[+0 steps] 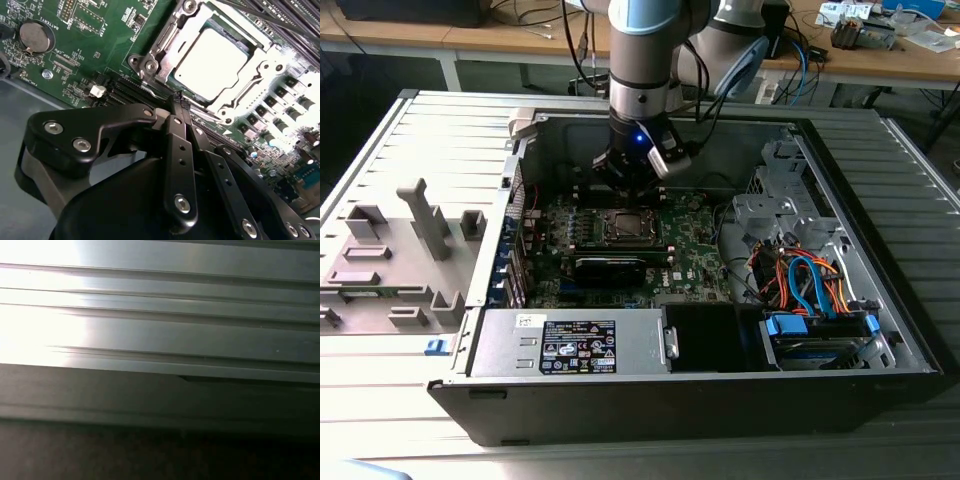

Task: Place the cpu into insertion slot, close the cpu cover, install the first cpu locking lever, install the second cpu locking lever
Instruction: 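Install the first cpu locking lever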

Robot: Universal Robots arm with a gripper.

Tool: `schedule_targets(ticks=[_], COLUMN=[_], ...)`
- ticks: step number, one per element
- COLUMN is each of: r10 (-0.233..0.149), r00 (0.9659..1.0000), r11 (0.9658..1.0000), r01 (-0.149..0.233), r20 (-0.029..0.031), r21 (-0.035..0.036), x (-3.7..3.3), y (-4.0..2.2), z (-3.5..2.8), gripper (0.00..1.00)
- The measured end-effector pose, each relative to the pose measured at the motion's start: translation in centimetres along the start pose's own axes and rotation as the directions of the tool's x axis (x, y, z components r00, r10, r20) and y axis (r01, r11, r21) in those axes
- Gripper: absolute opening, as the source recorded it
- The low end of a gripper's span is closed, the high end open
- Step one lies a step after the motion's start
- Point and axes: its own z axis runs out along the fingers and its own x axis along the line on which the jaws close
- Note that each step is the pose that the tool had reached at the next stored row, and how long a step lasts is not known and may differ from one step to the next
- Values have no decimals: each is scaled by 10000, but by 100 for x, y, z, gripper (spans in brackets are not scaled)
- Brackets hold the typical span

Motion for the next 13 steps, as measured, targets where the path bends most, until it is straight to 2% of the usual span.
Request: schedule_targets(ticks=[6,13], r10=[-293,-409], r00=[9996,9992], r11=[9996,9992], r01=[293,409], r20=[1,5], r21=[1,0], x=[-18,-33], y=[3,-2], z=[31,45], gripper=[11,11])
